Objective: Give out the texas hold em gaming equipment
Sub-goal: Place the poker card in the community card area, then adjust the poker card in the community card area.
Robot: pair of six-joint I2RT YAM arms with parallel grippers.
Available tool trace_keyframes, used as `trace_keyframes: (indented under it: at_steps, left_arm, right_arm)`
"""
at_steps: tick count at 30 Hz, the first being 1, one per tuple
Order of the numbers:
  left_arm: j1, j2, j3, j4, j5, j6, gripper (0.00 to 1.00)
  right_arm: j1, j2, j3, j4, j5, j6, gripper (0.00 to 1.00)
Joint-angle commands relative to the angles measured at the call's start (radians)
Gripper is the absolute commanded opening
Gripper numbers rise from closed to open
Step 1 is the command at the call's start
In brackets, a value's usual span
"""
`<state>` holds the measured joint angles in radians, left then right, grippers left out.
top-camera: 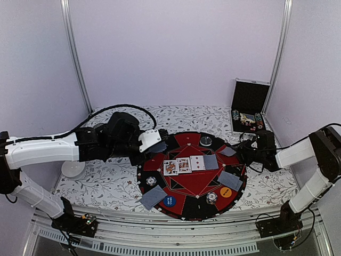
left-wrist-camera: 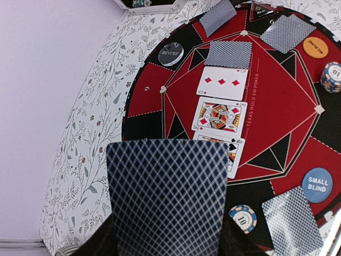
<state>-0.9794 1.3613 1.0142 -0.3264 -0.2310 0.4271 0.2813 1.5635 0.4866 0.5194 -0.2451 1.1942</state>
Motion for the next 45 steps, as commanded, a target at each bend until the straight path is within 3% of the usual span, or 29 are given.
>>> trace_keyframes:
  at_steps: [1,5,6,12,16,18,20,23,30,45]
  left_arm:
    - [-0.013,-0.019,-0.016,0.021,-0.009,0.012,0.52]
    - [-0.014,-0.016,-0.018,0.024,-0.009,0.014,0.52]
    - [-0.014,-0.016,-0.019,0.023,-0.008,0.014,0.52]
    - [-0.015,-0.009,-0.015,0.021,-0.009,0.014,0.52]
    - [-0.014,-0.008,-0.013,0.021,-0.007,0.013,0.52]
    - [-0.014,-0.010,-0.011,0.017,-0.008,0.013,0.52]
    - [-0.014,-0.014,-0.012,0.019,-0.007,0.012,0.52]
    - [-0.014,-0.017,-0.012,0.018,-0.010,0.012,0.52]
    - [-0.017,-0.016,-0.016,0.018,-0.013,0.015,0.52]
    - [-0.021,0.001,-0.014,0.015,-0.012,0.014,0.53]
  right_arm:
    - [0.008,-0.078,-0.039,-0.021,-0.015,0.015,0.63]
    - [0.020,-0.218,-0.054,-0.170,-0.013,-0.038,0.96]
    - [0.019,-0.278,-0.052,-0.216,-0.003,-0.063,1.00]
    - [0.010,-0.477,0.034,-0.443,0.115,-0.294,0.99]
    - [-0.010,-0.453,0.193,-0.456,0.073,-0.730,0.99]
    - [-0.018,-0.420,0.252,-0.457,0.075,-0.836,0.99]
    - [-0.046,-0.385,0.301,-0.472,-0.033,-0.947,0.99]
    - [-0.073,-0.281,0.416,-0.588,-0.053,-1.062,0.91]
    - [-0.134,0.035,0.630,-0.926,-0.164,-1.133,0.58]
    - [-0.131,0.313,0.663,-1.003,-0.182,-1.234,0.44]
